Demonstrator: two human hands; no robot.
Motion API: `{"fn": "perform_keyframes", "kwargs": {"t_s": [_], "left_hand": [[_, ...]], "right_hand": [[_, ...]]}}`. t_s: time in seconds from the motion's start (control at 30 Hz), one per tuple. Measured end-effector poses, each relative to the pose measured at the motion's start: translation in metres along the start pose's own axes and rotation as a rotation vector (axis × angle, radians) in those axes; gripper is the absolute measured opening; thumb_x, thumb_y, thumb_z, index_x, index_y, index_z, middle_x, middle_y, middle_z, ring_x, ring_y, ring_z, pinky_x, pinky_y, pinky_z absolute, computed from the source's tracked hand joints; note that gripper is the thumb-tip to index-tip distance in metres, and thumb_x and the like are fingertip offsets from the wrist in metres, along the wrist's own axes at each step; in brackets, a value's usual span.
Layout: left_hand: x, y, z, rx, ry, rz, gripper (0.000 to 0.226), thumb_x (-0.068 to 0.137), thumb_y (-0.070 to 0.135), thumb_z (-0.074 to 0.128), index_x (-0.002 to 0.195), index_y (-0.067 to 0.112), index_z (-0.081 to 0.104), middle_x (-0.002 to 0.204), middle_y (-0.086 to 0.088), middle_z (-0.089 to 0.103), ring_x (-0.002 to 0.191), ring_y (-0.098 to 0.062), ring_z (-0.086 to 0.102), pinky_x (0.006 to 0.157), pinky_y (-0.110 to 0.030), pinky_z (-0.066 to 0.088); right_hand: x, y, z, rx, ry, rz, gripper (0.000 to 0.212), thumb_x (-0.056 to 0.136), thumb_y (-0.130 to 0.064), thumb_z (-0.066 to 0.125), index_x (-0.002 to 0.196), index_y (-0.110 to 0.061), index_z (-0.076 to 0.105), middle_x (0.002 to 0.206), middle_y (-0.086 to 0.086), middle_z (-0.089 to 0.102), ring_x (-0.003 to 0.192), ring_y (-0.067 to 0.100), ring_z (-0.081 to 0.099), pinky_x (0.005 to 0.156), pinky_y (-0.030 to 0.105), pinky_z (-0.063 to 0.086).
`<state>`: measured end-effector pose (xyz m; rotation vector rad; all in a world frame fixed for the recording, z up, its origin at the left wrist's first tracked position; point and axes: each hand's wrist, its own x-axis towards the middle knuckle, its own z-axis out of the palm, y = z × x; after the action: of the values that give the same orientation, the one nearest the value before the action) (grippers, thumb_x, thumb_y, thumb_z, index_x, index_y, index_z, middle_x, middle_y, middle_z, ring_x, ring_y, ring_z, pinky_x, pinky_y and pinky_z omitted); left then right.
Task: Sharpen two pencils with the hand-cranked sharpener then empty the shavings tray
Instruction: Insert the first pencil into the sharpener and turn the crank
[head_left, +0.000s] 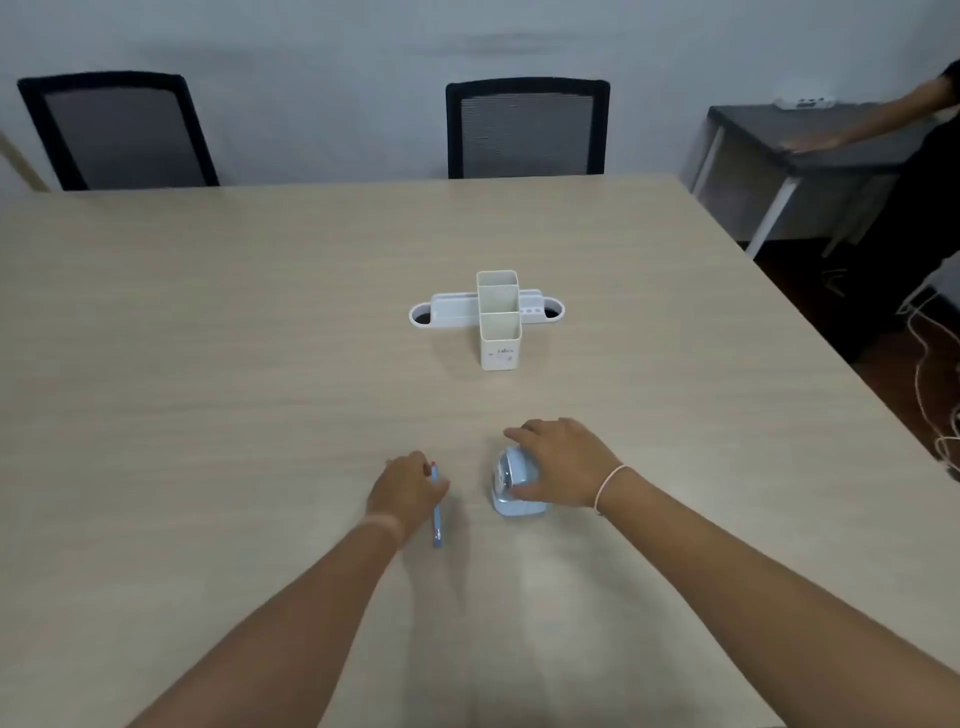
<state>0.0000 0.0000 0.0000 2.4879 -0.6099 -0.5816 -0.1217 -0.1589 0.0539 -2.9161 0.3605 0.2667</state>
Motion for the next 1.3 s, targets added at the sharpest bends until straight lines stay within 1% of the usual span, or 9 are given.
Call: {"fn": "perform_keyframes", "kwargs": {"t_s": [0.17, 0.37, 0.5, 0.67, 0.77, 0.9, 1.1, 1.2, 1.3], "left_hand": [[0.0, -0.007, 0.009, 0.04, -0.073, -0.079, 0.015, 0.08, 0.015, 0.063, 0.087, 0.003, 0.058, 0.102, -0.02, 0.066, 0.098, -0.033, 0.062, 0.081, -0.036, 0.047], [-0.001, -0.006, 0.012, -0.039, -0.108, -0.02, 0.024, 0.078, 0.009, 0.058, 0.061, 0.021, 0.045, 0.077, -0.004, 0.055, 0.074, -0.023, 0.054, 0.069, -0.034, 0.047], [-0.008, -0.005, 0.002, -0.092, -0.151, 0.111, 0.011, 0.079, 0.011, 0.058, 0.077, 0.02, 0.053, 0.074, 0.001, 0.058, 0.072, -0.02, 0.053, 0.067, -0.024, 0.036], [-0.012, -0.002, -0.02, -0.011, -0.207, 0.209, 0.014, 0.087, 0.02, 0.051, 0.096, 0.025, 0.061, 0.076, 0.005, 0.057, 0.055, -0.009, 0.046, 0.036, -0.01, 0.036], [-0.009, -0.005, -0.021, 0.015, -0.21, 0.233, 0.013, 0.09, 0.023, 0.05, 0.095, 0.03, 0.06, 0.077, 0.002, 0.057, 0.053, -0.01, 0.045, 0.046, -0.029, 0.047], [-0.008, -0.003, -0.018, -0.004, -0.205, 0.249, 0.012, 0.091, 0.019, 0.05, 0.088, 0.028, 0.056, 0.078, -0.008, 0.056, 0.053, -0.008, 0.041, 0.062, -0.029, 0.039], [-0.003, -0.006, -0.012, 0.013, -0.178, 0.221, 0.022, 0.089, 0.018, 0.05, 0.077, 0.035, 0.055, 0.074, -0.002, 0.056, 0.059, -0.008, 0.047, 0.105, -0.058, 0.033], [-0.001, -0.008, -0.011, -0.035, -0.186, 0.209, 0.025, 0.087, 0.019, 0.051, 0.072, 0.04, 0.053, 0.069, 0.001, 0.055, 0.06, -0.01, 0.047, 0.104, -0.051, 0.035], [0.0, -0.007, -0.013, -0.069, -0.195, 0.186, 0.028, 0.087, 0.021, 0.05, 0.07, 0.042, 0.054, 0.068, 0.001, 0.055, 0.068, -0.017, 0.048, 0.081, -0.036, 0.041]], "right_hand": [[0.003, 0.003, 0.006, -0.05, -0.048, 0.034, 0.065, 0.079, -0.046, 0.058, 0.134, -0.017, 0.038, 0.129, 0.005, 0.055, 0.115, 0.023, 0.052, 0.106, 0.034, 0.027], [0.004, 0.004, 0.006, 0.003, -0.09, 0.061, 0.07, 0.078, -0.048, 0.062, 0.135, -0.018, 0.037, 0.134, 0.005, 0.05, 0.121, 0.022, 0.048, 0.113, 0.038, 0.018], [0.003, 0.004, 0.006, -0.023, -0.094, 0.055, 0.068, 0.079, -0.048, 0.061, 0.135, -0.019, 0.037, 0.132, 0.004, 0.052, 0.12, 0.022, 0.049, 0.113, 0.039, 0.019], [0.003, 0.003, 0.005, -0.039, -0.096, 0.038, 0.065, 0.079, -0.049, 0.06, 0.132, -0.018, 0.04, 0.128, 0.005, 0.055, 0.116, 0.024, 0.052, 0.11, 0.04, 0.023], [0.004, 0.004, 0.006, -0.043, -0.096, 0.029, 0.066, 0.079, -0.05, 0.06, 0.133, -0.019, 0.039, 0.128, 0.005, 0.054, 0.116, 0.024, 0.052, 0.11, 0.04, 0.022], [0.004, 0.005, 0.006, -0.038, -0.109, 0.018, 0.068, 0.08, -0.05, 0.059, 0.135, -0.018, 0.036, 0.132, 0.005, 0.052, 0.119, 0.024, 0.05, 0.113, 0.041, 0.018], [0.004, 0.008, 0.007, -0.039, -0.101, -0.001, 0.068, 0.081, -0.05, 0.058, 0.136, -0.017, 0.035, 0.132, 0.005, 0.051, 0.118, 0.024, 0.05, 0.113, 0.041, 0.017], [0.004, 0.009, 0.008, -0.045, -0.091, -0.011, 0.067, 0.081, -0.05, 0.057, 0.135, -0.017, 0.036, 0.131, 0.005, 0.052, 0.116, 0.024, 0.051, 0.112, 0.04, 0.019], [0.004, 0.01, 0.009, -0.05, -0.084, -0.016, 0.068, 0.081, -0.051, 0.057, 0.136, -0.017, 0.035, 0.133, 0.005, 0.052, 0.117, 0.024, 0.051, 0.112, 0.039, 0.02]]}}
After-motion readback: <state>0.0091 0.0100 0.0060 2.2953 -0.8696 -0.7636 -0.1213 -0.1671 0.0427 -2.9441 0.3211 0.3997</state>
